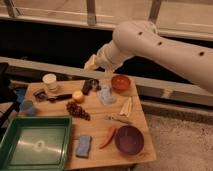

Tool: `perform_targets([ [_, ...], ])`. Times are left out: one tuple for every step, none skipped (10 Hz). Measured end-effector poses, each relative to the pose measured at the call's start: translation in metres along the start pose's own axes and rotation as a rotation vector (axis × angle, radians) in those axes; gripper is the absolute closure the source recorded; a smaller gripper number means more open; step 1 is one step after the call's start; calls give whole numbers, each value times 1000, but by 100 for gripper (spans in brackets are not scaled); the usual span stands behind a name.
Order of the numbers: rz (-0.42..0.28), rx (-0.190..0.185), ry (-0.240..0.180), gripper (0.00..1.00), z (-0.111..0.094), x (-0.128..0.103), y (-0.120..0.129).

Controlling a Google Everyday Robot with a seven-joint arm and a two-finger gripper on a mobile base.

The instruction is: Place eraser in tray

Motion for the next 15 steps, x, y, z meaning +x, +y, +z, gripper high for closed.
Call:
perform_targets([
  [-34, -2, 7, 35, 27, -6, 17],
  [-60, 1, 16, 35, 53, -11, 26],
  [-78, 6, 28, 35, 79, -13, 28],
  [-91, 15, 38, 35, 101, -15, 25],
  [-98, 29, 49, 35, 122, -19, 20],
  [-98, 41, 60, 35, 136, -24, 15],
  [-96, 62, 77, 35, 152, -30, 8],
  [-90, 77, 89, 35, 163, -32, 1],
  [-85, 90, 96, 35, 172, -34, -7],
  [-71, 92, 103, 35, 180, -36, -12],
  [-65, 92, 102, 35, 180, -37, -13],
  [-63, 93, 102, 35, 180, -37, -14],
  [-62, 94, 101, 35, 179, -37, -15],
  [-62, 94, 102, 35, 180, -37, -15],
  [-63, 94, 103, 35, 180, -37, -14],
])
